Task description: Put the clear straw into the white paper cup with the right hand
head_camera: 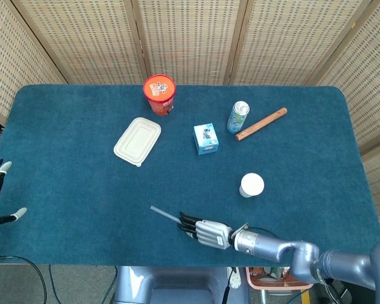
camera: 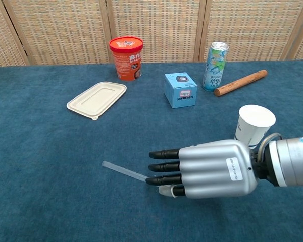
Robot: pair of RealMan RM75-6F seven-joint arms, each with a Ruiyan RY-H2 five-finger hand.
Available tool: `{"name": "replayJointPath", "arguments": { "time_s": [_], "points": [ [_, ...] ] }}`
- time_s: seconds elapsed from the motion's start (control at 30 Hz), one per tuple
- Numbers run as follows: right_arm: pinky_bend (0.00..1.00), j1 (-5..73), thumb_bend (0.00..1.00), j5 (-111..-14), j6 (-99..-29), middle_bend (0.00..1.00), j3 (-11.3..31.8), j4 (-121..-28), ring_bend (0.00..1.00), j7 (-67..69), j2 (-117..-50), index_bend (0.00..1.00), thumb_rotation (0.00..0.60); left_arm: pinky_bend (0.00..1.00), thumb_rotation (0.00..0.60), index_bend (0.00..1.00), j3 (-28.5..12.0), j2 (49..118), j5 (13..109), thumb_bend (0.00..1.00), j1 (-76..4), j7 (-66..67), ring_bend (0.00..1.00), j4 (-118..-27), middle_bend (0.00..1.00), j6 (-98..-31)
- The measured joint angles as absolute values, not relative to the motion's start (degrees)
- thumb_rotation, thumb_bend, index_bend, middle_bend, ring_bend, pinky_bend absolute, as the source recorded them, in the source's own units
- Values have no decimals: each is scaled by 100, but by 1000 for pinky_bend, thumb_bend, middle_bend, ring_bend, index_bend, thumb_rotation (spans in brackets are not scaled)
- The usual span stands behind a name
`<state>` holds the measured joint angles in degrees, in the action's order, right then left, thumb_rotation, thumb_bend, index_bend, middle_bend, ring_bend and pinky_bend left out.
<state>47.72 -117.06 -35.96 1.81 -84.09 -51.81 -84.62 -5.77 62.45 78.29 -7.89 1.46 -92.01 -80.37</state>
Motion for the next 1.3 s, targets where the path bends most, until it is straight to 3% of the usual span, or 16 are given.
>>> {"name": "replayJointPath", "arguments": {
  "time_s": [0.43,0.67,0.8,0.93,1.03,1.3],
  "points": [
    [0,4553,772,-11421,-4063,0,244,-8182,0,-5403,-8272,221,600,0,600,0,-570,6255,7806,63,-803,186,0,-9206,0,-8011],
    [52,4630,762,-11515,-4484,20,137,-8260,0,-4697,-8161,221,600,0,600,0,-565,6261,7775,64,-826,178,0,-9193,0,-7944],
    [7,4667,470,-11300,-4863,9,213,-8268,0,-3631,-8217,221,600,0,600,0,-576,6249,7759,64,-840,130,0,-9178,0,-7926],
    [0,4705,196,-10494,-4936,0,512,-8408,0,-2727,-8371,221,600,0,600,0,-583,6234,7743,64,-846,87,0,-9168,0,-7908],
    [0,4749,120,-9664,-4777,0,791,-8579,0,-2723,-8509,221,600,0,600,0,-578,6227,7760,64,-844,64,0,-9167,0,-7915],
    [0,4959,93,-7312,-4303,0,1276,-8984,0,-3750,-9017,229,600,0,600,0,-578,6195,7762,64,-850,-67,0,-9142,0,-7886]
  ]
}}
